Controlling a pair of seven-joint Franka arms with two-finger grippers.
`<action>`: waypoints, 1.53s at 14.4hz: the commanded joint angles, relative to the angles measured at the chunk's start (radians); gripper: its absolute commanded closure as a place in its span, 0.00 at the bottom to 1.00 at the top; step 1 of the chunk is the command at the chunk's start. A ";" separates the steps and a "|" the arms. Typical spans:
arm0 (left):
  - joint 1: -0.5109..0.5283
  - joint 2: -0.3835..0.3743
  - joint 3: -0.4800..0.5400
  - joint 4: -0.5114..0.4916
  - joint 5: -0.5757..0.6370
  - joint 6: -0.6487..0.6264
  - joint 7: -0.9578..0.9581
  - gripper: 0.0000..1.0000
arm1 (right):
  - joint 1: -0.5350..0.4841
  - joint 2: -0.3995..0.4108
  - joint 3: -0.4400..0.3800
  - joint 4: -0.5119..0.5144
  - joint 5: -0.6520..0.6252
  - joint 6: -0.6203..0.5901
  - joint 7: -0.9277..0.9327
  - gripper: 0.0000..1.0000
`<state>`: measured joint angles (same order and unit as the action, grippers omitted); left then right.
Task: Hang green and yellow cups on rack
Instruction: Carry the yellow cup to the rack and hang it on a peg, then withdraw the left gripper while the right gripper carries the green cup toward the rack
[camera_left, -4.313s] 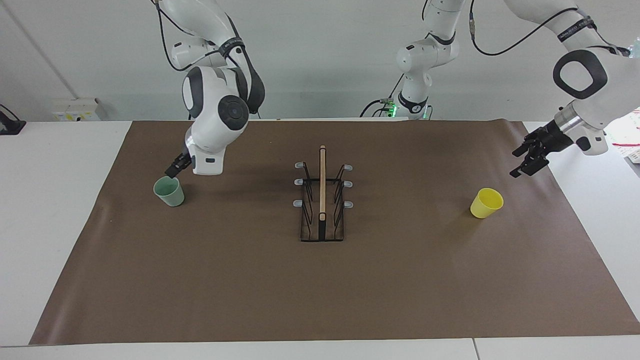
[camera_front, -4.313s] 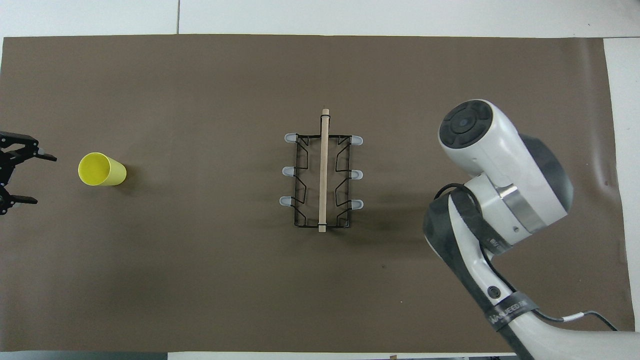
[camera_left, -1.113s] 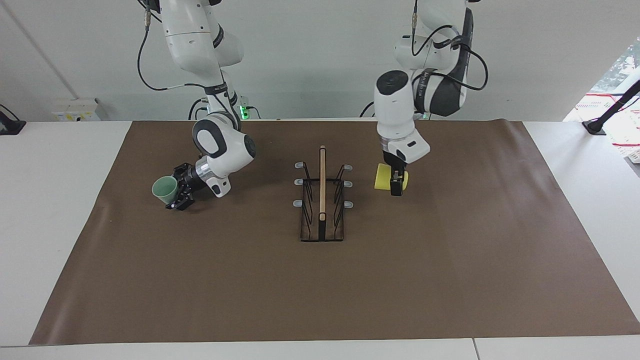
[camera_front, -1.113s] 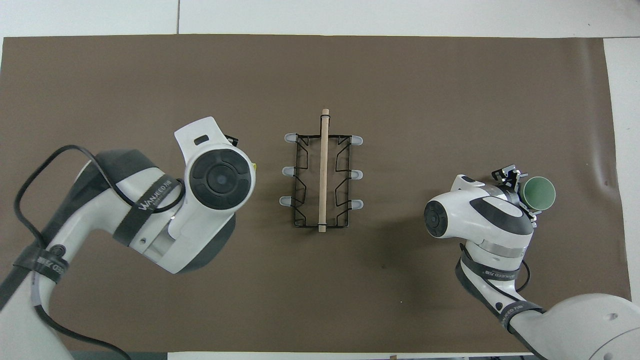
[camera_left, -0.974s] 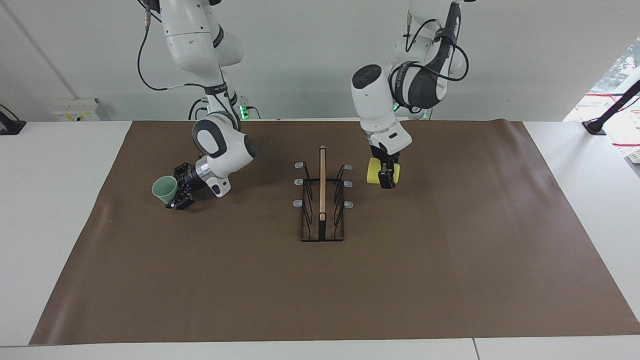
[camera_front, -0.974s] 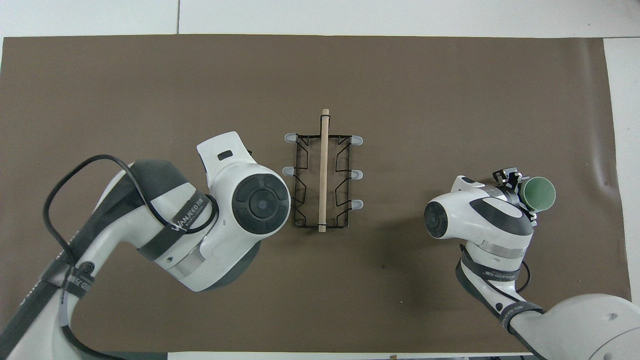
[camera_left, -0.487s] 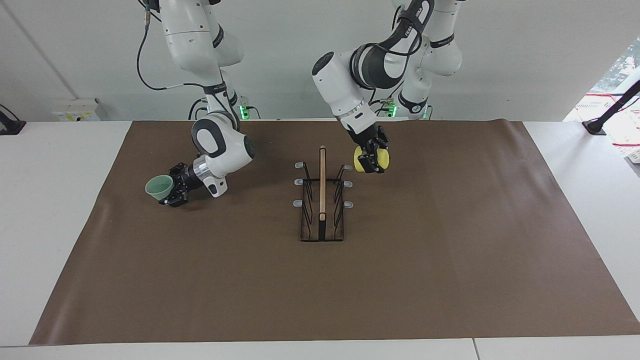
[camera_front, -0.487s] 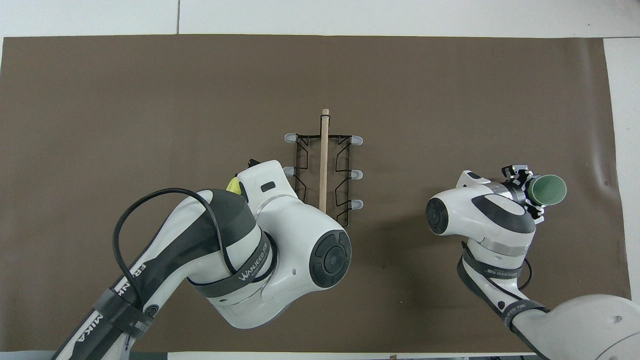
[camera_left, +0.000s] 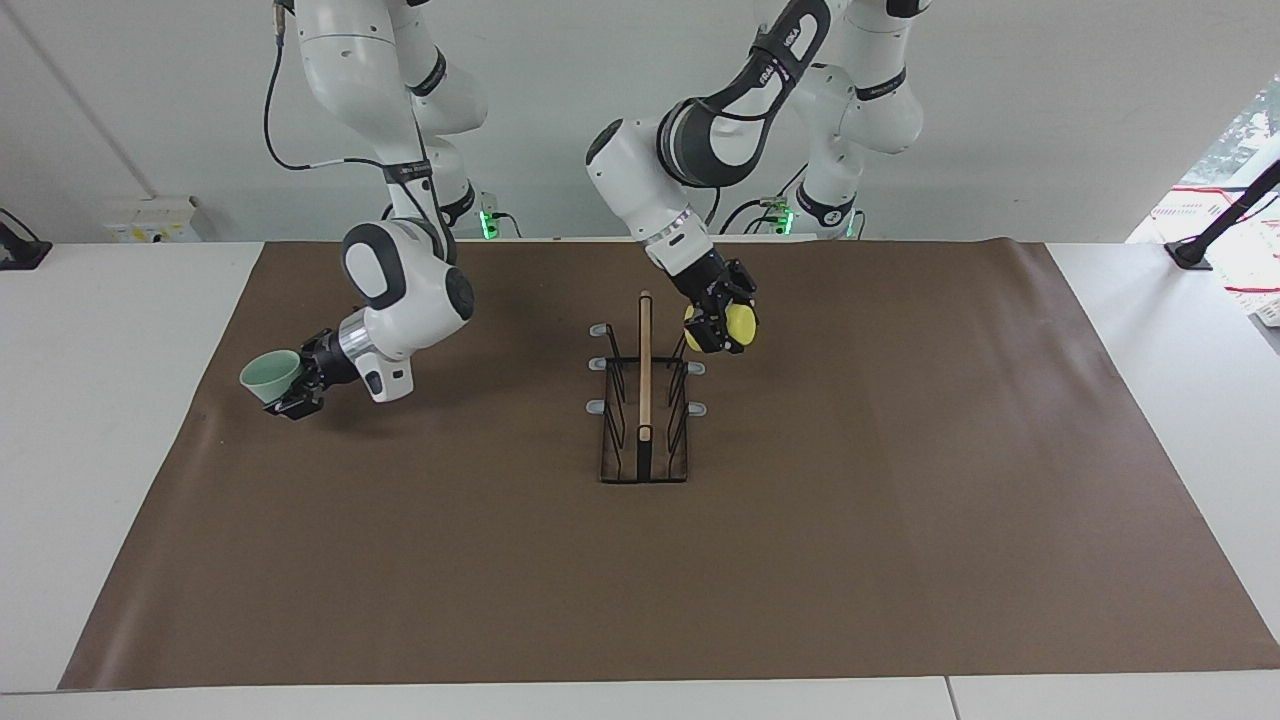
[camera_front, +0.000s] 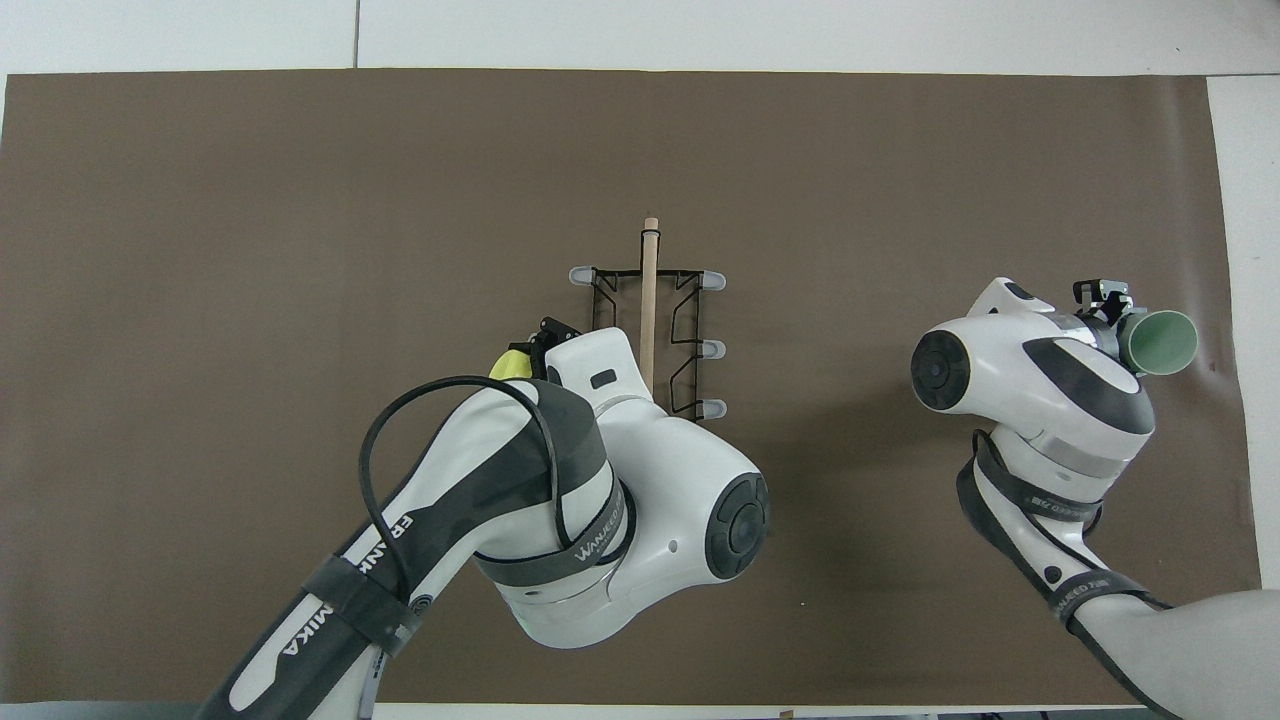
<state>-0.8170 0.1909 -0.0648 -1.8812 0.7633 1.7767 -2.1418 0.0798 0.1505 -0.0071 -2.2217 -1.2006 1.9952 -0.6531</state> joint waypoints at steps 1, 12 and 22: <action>-0.037 0.039 0.014 0.039 0.021 -0.042 -0.012 1.00 | -0.110 -0.106 0.009 -0.004 0.157 0.102 -0.008 1.00; 0.008 -0.066 0.014 0.036 -0.151 -0.048 0.343 0.00 | -0.164 -0.100 0.007 0.140 0.718 0.116 -0.025 1.00; 0.448 -0.154 0.016 -0.023 -0.455 0.102 1.309 0.00 | -0.077 -0.285 0.065 0.198 1.503 -0.177 -0.109 1.00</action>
<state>-0.4349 0.0701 -0.0408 -1.8613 0.3610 1.8461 -0.9735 0.0236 -0.1165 0.0629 -2.0183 0.1319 1.8631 -0.7244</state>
